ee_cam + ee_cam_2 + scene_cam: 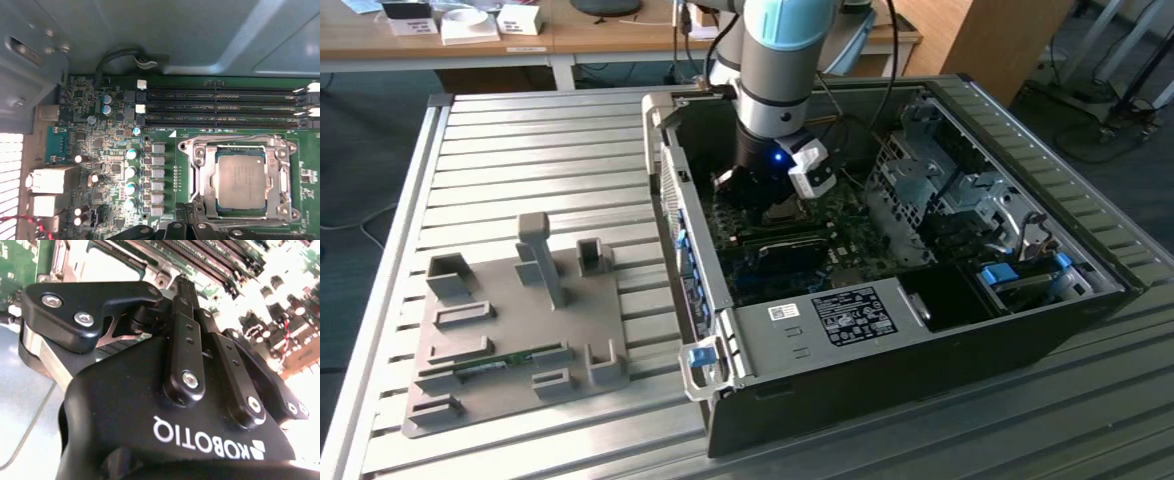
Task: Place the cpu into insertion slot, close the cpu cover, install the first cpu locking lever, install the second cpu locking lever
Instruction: 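Install the second cpu locking lever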
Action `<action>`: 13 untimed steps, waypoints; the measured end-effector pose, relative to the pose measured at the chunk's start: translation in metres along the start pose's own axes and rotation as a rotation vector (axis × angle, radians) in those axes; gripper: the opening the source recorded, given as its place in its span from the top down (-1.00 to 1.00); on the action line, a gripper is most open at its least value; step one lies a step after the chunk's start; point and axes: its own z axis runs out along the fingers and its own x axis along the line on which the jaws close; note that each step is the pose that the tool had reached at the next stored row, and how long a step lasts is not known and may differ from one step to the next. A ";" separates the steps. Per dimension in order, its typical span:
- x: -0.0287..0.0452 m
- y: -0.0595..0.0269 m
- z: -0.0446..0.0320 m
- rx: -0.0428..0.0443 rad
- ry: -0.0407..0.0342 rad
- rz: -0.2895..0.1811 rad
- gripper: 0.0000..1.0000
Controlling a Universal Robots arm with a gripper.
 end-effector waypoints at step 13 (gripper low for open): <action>-0.0017 0.0030 -0.0363 0.0007 0.0002 0.000 0.79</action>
